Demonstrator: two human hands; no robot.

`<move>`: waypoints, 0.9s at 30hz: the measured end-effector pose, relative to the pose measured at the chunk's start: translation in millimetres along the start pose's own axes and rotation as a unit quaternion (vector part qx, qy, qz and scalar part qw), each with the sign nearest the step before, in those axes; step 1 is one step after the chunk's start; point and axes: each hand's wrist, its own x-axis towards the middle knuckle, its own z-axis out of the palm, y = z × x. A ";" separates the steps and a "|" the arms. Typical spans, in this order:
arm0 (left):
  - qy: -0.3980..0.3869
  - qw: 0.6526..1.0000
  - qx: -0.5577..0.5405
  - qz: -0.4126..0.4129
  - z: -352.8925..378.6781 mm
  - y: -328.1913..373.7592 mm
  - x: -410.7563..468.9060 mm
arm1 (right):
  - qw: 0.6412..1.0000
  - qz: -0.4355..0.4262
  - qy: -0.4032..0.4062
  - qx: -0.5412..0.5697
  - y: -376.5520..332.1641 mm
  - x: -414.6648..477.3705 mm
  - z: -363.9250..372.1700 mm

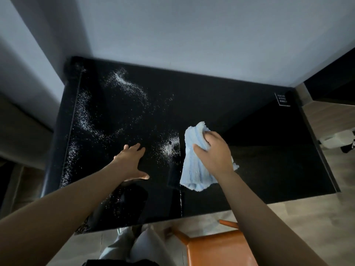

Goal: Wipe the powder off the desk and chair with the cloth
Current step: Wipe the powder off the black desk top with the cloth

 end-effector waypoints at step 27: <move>0.082 0.987 0.045 -0.132 -81.0 -40.1 118.2 | 0.995 -0.093 -0.015 -0.032 -19.7 311.9 51.2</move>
